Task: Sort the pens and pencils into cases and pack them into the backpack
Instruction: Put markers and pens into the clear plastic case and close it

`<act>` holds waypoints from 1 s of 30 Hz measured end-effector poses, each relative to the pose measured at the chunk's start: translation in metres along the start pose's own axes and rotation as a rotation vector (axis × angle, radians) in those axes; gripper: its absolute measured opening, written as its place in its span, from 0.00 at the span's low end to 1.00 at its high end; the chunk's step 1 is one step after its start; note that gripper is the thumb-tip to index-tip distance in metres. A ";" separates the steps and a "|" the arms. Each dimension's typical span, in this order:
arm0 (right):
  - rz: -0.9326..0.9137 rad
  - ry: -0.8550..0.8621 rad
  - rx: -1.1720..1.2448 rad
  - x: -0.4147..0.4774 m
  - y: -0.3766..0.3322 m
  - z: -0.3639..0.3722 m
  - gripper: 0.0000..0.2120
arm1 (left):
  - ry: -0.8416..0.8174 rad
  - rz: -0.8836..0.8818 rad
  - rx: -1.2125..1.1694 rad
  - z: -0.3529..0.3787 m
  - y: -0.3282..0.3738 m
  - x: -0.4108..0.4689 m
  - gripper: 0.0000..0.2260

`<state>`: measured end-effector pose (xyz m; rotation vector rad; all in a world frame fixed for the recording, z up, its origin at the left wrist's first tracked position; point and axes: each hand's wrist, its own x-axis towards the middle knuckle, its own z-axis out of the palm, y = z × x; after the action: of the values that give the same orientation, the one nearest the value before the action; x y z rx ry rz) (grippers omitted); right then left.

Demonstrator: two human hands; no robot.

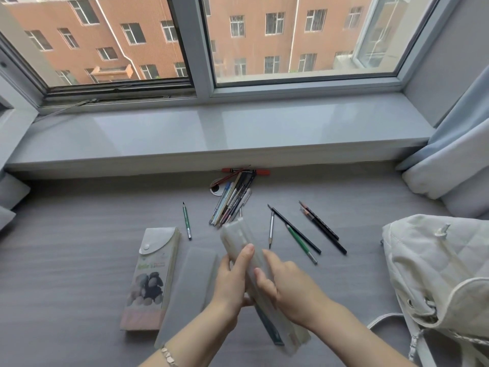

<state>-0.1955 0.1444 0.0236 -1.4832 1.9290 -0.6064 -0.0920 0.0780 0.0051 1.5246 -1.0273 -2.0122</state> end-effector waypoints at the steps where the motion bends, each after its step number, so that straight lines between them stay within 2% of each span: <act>1: -0.005 -0.010 -0.005 0.000 -0.001 -0.001 0.23 | 0.001 0.011 0.001 -0.001 0.000 -0.001 0.13; 5: 0.016 -0.044 -0.057 0.005 -0.006 0.002 0.24 | 0.019 0.007 0.022 -0.003 0.002 -0.002 0.14; 8: 0.092 -0.025 -0.020 0.017 -0.001 0.002 0.20 | 0.016 0.012 0.091 -0.007 0.006 0.001 0.17; 10: 0.179 0.020 0.102 0.026 0.010 -0.006 0.18 | -0.081 0.001 0.109 -0.016 0.008 0.003 0.21; 13: 0.211 0.070 0.373 0.026 0.020 -0.020 0.15 | -0.217 -0.087 -0.091 -0.038 0.018 0.012 0.28; 16: 0.235 0.135 0.778 0.023 0.021 -0.023 0.15 | -0.199 -0.148 -0.283 -0.059 0.022 0.020 0.27; 18: 0.235 0.137 0.868 0.023 0.018 -0.019 0.12 | -0.171 -0.188 -0.190 -0.065 0.022 0.021 0.29; 19: 0.234 0.120 0.872 0.022 0.017 -0.015 0.11 | -0.147 -0.202 -0.083 -0.064 0.022 0.020 0.31; 21: 0.246 0.048 0.869 0.019 0.014 -0.004 0.13 | 0.032 -0.193 0.165 -0.059 0.022 0.018 0.33; 24: 0.283 -0.027 0.845 0.018 0.014 0.010 0.15 | 0.274 -0.102 0.328 -0.063 0.019 0.022 0.33; 27: 0.329 -0.065 0.577 0.019 0.022 0.014 0.09 | 0.369 -0.038 0.457 -0.073 0.018 0.032 0.32; 30: 0.402 -0.102 0.284 0.022 0.036 0.012 0.16 | 0.447 -0.034 0.533 -0.086 0.021 0.043 0.32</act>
<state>-0.2152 0.1326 -0.0142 -0.9015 1.8963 -0.5774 -0.0265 0.0076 -0.0179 2.1409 -1.4057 -1.3629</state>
